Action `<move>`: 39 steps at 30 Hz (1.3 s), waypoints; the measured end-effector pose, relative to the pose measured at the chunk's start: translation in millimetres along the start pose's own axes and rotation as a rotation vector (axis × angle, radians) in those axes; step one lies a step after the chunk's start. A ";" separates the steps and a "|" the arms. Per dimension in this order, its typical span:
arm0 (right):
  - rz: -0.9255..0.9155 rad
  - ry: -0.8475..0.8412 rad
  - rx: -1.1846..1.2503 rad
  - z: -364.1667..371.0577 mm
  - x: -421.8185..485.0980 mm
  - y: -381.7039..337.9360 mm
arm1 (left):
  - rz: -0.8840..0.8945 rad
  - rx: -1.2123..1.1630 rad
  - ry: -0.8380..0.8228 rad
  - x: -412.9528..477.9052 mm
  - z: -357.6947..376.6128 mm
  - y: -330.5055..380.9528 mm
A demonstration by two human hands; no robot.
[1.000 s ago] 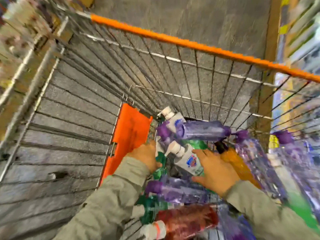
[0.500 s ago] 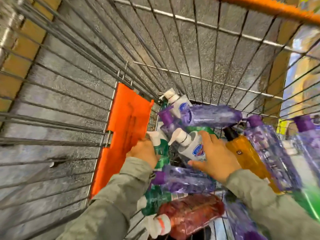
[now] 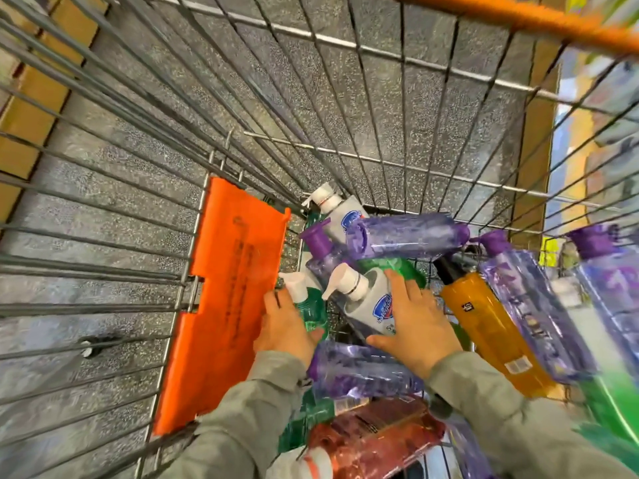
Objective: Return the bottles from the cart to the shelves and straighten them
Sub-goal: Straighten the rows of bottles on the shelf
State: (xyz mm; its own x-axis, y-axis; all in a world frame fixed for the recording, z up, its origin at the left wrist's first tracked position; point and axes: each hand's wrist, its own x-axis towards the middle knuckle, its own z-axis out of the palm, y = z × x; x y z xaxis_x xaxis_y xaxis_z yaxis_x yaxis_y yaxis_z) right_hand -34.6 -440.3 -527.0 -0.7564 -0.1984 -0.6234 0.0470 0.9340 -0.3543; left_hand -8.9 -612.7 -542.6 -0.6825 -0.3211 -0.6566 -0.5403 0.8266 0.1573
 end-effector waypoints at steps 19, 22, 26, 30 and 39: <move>-0.001 0.069 0.033 17.9 11.6 16.7 | -0.093 -0.059 0.025 10.9 25.8 8.5; 0.008 0.074 0.062 20.6 12.6 18.1 | -0.092 -0.052 0.037 11.4 29.7 5.5; 0.035 0.065 0.119 21.7 14.0 19.4 | -0.101 -0.226 -0.034 11.4 29.4 3.5; 0.041 0.049 0.116 20.8 14.0 19.1 | -0.086 -0.172 -0.037 13.1 20.8 0.8; 0.051 0.141 0.223 19.3 -11.3 32.8 | 0.037 -0.185 0.050 14.5 -20.4 6.7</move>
State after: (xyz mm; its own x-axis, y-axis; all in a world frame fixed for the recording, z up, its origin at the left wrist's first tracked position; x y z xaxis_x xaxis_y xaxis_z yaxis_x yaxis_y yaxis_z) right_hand -11.9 -413.2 -545.1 -0.8322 -0.0945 -0.5464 0.2184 0.8498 -0.4796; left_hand -32.5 -621.2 -536.0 -0.7249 -0.3180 -0.6111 -0.5920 0.7411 0.3166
